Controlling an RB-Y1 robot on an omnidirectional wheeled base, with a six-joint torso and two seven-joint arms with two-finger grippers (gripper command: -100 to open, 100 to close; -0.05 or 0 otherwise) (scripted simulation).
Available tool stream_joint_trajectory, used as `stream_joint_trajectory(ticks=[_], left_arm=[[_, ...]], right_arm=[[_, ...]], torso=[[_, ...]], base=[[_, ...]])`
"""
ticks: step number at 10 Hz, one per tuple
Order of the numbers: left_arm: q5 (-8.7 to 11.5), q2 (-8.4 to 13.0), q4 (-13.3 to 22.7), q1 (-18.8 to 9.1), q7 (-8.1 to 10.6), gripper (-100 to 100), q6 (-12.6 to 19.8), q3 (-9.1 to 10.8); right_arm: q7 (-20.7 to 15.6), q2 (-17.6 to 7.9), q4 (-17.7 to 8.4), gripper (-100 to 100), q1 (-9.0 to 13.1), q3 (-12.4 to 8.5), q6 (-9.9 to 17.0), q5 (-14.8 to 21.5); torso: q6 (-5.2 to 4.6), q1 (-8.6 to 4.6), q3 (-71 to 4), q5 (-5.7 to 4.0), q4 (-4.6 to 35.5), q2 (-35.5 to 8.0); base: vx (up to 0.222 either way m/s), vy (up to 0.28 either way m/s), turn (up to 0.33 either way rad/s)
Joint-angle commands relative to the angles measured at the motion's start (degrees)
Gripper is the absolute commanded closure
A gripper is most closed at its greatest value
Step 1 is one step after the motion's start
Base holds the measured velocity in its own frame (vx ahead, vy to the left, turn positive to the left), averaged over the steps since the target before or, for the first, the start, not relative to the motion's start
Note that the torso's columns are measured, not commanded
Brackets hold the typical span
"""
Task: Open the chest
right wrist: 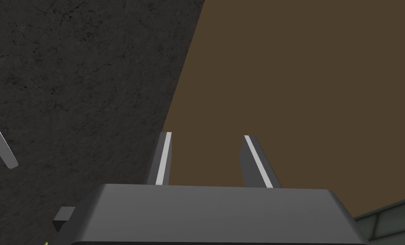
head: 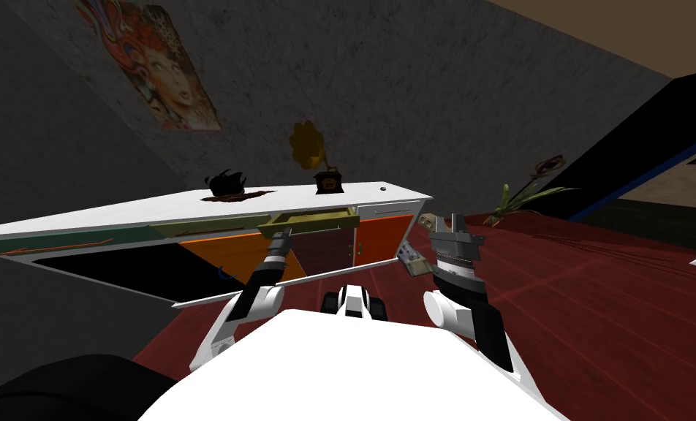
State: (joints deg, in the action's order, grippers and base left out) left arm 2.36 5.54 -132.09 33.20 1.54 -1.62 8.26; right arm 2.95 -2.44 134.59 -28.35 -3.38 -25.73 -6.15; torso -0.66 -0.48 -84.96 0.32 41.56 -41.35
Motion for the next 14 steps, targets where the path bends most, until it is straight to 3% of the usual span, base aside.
stream_joint_trajectory(ticks=[1,2,5,6,7,10,11,14], left_arm=[[0.1,-3.6,0.7,0.7,0.1,-100,1.0,-1.05],[-0.2,-3.1,-0.6,0.9,-0.19,-100,0.1,-0.68],[-0.1,-4.1,-4.2,1.7,-0.08,-100,2.5,0.92],[0.0,-3.8,-4.7,1.2,-0.06,-100,1.4,1.08],[-0.1,-3.9,-3.6,1.6,-0.11,100,1.9,0.63],[-0.2,-3.7,-2.5,0.9,-0.21,100,1.3,0.09],[-0.3,-1.2,-2.2,0.8,-0.26,-100,1.1,0.0],[-0.2,1.9,-1.8,0.7,-0.24,-100,0.9,-0.13]], right_arm=[[0.0,0.0,0.0,0,0.0,0.0,0.0,0.0],[0.0,0.0,0.0,0,0.0,0.0,0.0,0.0],[0.0,0.0,0.0,0,0.0,0.0,0.0,0.0],[0.0,0.0,0.0,0,0.0,0.0,0.0,0.0],[0.0,0.0,0.0,0,0.0,0.0,0.0,0.0],[0.0,0.0,0.0,0,0.0,0.0,0.0,0.0],[0.0,0.0,0.0,0,0.0,0.0,0.0,0.0],[0.0,0.0,0.0,0,0.0,0.0,0.0,0.0]], torso=[[0.0,0.09,0.0,0.0,0.0,0.0],[0.0,0.1,0.0,0.01,0.0,0.0],[0.41,0.7,0.1,0.1,0.1,-0.1],[0.48,0.76,0.1,0.14,0.1,-0.2],[0.54,0.75,0.2,0.14,0.2,-0.4],[0.66,0.4,0.5,-0.34,0.8,-1.2],[0.66,0.49,0.5,-0.33,0.8,-1.0],[0.62,0.52,0.4,-0.21,0.6,-0.8]], base=[[-0.008,-0.003,-0.013],[-0.011,0.012,0.032],[0.067,0.041,-0.062],[0.035,0.022,0.003],[-0.004,-0.016,0.016],[-0.037,-0.029,0.034],[-0.008,-0.008,-0.003],[-0.007,-0.007,0.006]])
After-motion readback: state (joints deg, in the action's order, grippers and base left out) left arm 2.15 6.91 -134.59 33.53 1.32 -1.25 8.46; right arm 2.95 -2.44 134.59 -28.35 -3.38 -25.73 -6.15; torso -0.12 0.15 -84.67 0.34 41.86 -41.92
